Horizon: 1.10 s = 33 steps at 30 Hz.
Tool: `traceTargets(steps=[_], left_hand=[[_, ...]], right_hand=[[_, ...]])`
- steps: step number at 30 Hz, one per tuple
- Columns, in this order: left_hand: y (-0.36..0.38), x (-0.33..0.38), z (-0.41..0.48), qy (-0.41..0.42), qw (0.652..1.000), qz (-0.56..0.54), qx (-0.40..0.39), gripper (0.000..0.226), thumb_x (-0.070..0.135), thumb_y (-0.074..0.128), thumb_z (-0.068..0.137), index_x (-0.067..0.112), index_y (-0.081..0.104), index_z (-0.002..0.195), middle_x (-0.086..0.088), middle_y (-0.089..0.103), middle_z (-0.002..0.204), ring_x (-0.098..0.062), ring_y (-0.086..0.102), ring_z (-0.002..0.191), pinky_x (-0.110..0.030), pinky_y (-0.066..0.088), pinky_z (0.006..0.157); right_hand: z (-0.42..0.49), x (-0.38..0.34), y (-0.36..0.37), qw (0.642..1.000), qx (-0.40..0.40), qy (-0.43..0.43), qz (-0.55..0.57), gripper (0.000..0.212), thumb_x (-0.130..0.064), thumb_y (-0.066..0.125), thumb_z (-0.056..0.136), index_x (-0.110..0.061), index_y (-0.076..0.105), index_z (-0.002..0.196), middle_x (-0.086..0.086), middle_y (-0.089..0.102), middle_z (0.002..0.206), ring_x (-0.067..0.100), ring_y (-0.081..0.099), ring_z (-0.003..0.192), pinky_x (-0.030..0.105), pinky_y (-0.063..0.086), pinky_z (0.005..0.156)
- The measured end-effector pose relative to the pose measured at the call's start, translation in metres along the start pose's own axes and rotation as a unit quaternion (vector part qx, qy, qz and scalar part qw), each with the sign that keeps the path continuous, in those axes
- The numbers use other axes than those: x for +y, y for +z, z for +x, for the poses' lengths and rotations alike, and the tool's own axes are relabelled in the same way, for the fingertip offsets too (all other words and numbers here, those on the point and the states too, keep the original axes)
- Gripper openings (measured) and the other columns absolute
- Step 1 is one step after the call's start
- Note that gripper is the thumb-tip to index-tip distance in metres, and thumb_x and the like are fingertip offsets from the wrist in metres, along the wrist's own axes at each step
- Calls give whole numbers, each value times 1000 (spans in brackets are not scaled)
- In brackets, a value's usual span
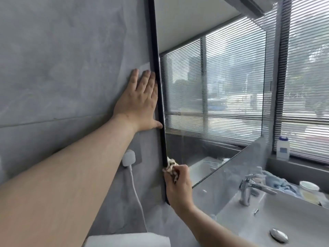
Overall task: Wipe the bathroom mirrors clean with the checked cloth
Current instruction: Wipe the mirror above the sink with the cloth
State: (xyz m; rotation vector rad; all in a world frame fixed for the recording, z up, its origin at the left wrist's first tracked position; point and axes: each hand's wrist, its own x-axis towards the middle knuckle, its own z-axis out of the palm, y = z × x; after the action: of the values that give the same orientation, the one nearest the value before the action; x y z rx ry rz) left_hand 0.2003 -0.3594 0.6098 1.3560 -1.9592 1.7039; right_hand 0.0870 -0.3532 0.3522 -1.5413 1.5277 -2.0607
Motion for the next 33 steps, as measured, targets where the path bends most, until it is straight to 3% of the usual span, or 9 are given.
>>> traceTargets(steps=[3,6,9,16,20,25,27,31,33], left_hand=[[-1,-1,0,1,1000,0,-3,131,96,21,70,-3,5,155,-25,1,163,-39,-3,152,-61,-2,119],[-2,-1,-1,0,1000,-5,0,131,96,21,70,-3,6,155,-24,3,164,-38,-2,152,-61,-3,120],[-2,-2,-2,1,1000,-10,1,130,96,22,71,-3,7,155,-24,3,164,-37,-1,153,-60,-3,120],[3,0,0,-1,1000,-16,7,130,94,24,72,-3,3,155,-24,-1,164,-38,-4,152,-59,-1,120],[4,0,2,3,1000,-5,14,132,96,22,70,-5,6,154,-25,2,163,-39,-1,152,-61,1,120],[3,0,1,5,1000,4,24,133,97,22,68,-5,9,154,-25,6,163,-39,2,152,-61,4,120],[3,-1,1,5,1000,4,22,134,97,22,68,-5,9,154,-25,7,163,-38,3,152,-61,4,120],[2,0,0,2,1000,3,24,133,97,21,68,-4,8,154,-24,5,164,-38,1,152,-60,4,120],[1,1,0,2,1000,5,25,134,97,19,67,-4,7,154,-24,5,164,-38,2,152,-60,3,120]], right_hand=[[-39,28,4,999,0,31,-21,27,-38,58,86,-54,36,89,-17,53,91,12,52,83,47,48,75],[-51,33,5,997,-7,67,-26,29,-27,62,89,-47,41,89,-20,51,95,11,52,89,49,47,81],[-44,26,8,996,-17,73,-40,22,-31,59,92,-44,40,90,-19,51,97,9,52,92,50,46,86],[48,-44,4,997,55,-18,40,13,-25,58,98,-27,56,110,-8,59,108,7,55,102,28,45,91],[109,-35,-11,990,121,46,63,29,-31,55,95,-22,59,122,1,63,114,19,58,107,42,47,99],[112,-2,-13,985,133,79,80,15,-35,55,90,-30,59,103,-1,63,106,19,61,100,48,50,93],[84,7,-10,992,92,57,69,5,-26,56,95,-27,55,99,1,57,107,10,57,99,39,49,90],[-6,31,1,995,45,-87,-9,19,-18,54,93,-35,49,100,-13,51,100,-12,48,97,5,35,82],[-32,53,9,993,36,-110,-33,17,-24,50,93,-38,46,103,-25,47,103,-10,47,94,6,35,80]])
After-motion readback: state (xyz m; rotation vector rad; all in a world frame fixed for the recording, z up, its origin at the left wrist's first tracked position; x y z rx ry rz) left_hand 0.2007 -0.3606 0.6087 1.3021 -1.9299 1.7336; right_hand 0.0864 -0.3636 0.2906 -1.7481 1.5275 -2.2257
